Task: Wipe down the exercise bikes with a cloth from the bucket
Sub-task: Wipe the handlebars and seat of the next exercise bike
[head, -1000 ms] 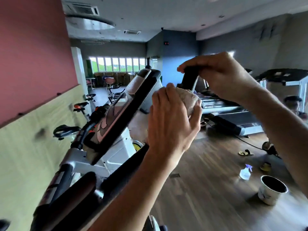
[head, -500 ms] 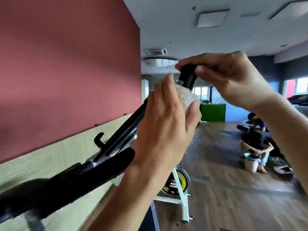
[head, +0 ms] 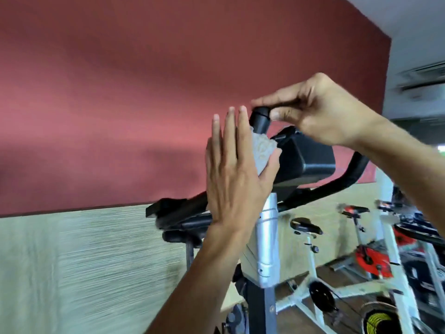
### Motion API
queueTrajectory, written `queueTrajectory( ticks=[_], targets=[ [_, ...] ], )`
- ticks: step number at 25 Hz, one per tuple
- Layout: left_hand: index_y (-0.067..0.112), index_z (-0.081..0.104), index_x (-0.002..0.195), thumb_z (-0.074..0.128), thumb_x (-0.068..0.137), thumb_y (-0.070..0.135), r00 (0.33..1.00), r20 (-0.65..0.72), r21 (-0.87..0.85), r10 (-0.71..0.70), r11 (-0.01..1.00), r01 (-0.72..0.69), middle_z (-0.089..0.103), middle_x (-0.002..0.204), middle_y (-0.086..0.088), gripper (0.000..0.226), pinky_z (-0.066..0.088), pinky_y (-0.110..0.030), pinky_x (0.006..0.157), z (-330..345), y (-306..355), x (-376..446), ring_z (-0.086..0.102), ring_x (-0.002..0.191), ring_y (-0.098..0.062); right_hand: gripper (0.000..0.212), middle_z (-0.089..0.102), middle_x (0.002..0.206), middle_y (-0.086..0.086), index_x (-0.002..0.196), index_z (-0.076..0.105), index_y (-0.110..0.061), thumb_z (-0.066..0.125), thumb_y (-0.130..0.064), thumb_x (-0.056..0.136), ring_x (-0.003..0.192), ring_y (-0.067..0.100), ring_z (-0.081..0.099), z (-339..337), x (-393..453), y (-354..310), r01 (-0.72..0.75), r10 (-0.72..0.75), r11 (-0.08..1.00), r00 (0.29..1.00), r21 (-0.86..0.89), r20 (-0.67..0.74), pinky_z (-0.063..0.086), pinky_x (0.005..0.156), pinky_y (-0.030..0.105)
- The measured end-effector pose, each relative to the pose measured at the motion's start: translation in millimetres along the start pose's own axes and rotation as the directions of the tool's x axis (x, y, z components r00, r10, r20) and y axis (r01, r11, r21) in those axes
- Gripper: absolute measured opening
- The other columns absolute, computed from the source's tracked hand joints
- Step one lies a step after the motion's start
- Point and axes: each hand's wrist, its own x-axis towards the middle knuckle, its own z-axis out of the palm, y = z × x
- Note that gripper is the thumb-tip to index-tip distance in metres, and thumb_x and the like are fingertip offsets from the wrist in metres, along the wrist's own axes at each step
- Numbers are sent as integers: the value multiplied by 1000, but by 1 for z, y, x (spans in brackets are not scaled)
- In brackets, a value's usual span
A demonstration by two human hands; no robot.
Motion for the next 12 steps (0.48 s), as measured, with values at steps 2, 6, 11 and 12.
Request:
queueTrajectory(
  ticks=[2,6,11,12],
  targets=[
    [0,30,156,53,98,47,999,-31,68,-25,997,27,35,161,-18,78,32,-45,121,8,15,19,27,152,-35,32,72,111,-20,122,72,-20,61,-1,98,106,-13,62,-1,2,7,13,-15,996,1000,92,23,49,94,9],
    [-2,29,155,54,99,42,990,-127,139,-57,988,74,36,160,-19,77,35,-36,121,16,18,3,36,149,-31,36,71,118,-17,125,71,-23,59,-1,99,116,-9,60,3,3,22,80,-81,994,997,72,2,45,105,15],
    [0,26,157,57,97,42,985,-130,150,-111,980,130,34,162,-16,79,36,-38,120,17,26,4,35,149,-30,41,71,123,-9,123,73,-25,56,2,97,125,4,58,13,-3,21,100,-96,994,987,30,-125,38,113,19],
    [0,27,157,58,97,41,986,-134,142,-94,983,113,34,162,-16,79,37,-39,119,20,31,15,34,150,-30,44,72,122,-10,122,74,-26,53,3,96,124,5,59,14,-4,21,102,-96,994,987,42,-129,39,113,23]
  ],
)
